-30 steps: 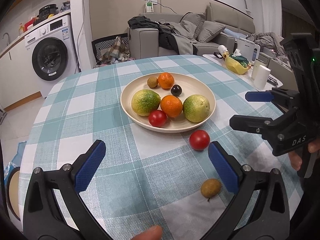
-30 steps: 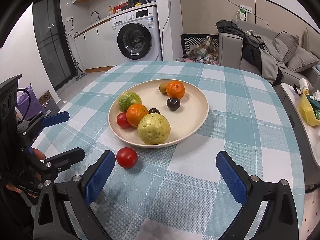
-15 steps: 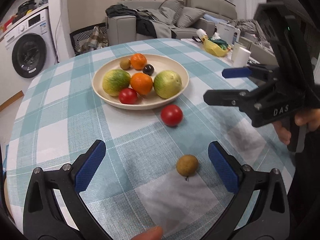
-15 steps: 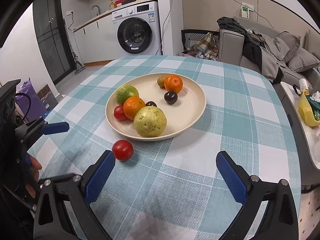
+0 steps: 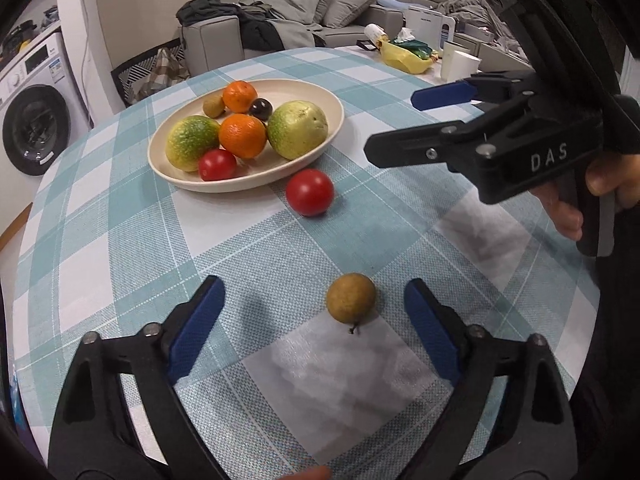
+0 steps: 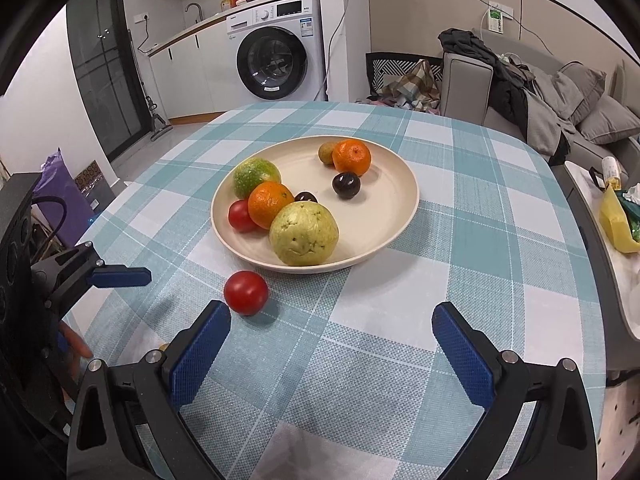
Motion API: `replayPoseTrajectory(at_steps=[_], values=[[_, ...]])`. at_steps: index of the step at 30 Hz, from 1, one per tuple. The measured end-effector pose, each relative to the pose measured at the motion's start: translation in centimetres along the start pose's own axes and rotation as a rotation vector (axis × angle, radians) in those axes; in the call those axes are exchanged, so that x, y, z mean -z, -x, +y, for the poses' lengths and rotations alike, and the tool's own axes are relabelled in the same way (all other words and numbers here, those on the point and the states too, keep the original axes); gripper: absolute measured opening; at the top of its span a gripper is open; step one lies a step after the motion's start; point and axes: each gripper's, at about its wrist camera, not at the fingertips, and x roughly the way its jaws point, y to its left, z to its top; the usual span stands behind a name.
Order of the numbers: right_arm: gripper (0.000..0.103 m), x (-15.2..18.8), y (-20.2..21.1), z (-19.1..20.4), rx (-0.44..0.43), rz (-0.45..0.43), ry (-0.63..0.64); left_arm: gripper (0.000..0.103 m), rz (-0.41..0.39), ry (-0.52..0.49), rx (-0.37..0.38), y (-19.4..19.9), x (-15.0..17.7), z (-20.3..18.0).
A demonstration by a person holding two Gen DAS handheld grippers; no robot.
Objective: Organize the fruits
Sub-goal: 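Grasp the small brown fruit with the left tool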
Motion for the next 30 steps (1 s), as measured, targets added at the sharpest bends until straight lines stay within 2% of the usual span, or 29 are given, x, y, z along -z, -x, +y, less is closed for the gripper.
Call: replayPoseTrajectory(at_steps=[1,3,7,11,12,18,30], values=[[0.103,0.0,0.0,0.0,-0.001,-0.001,-0.001,0.079,0.006,-0.004,0.008,-0.1,0.1,-0.1],[0.103,0.0,0.0,0.0,0.001,0.000,0.001,0.065,0.014,-0.012,0.018,-0.2,0.2,-0.1],[0.103,-0.1,0.0,0.0,-0.001,-0.002,-0.003,0.051,0.007,-0.031,0.051,-0.1,0.4,-0.5],[0.103,-0.1,-0.2,0.1,-0.003,-0.001,-0.003,0.025,0.015,-0.037,0.082,-0.3,0.5,-0.6],[0.103,-0.1,-0.3,0.2,-0.003,0.000,-0.002,0.022,0.016,-0.034,0.090,-0.4,0.5,-0.5],[0.103,0.0,-0.4,0.6,-0.009,0.003,0.008,0.022,-0.011,-0.008,0.097,0.2,0.3,-0.1],[0.102,0.0,-1.4,1.2,-0.049,0.017,-0.023,0.022,-0.113,0.100,0.044,1.7,-0.6,2.7]])
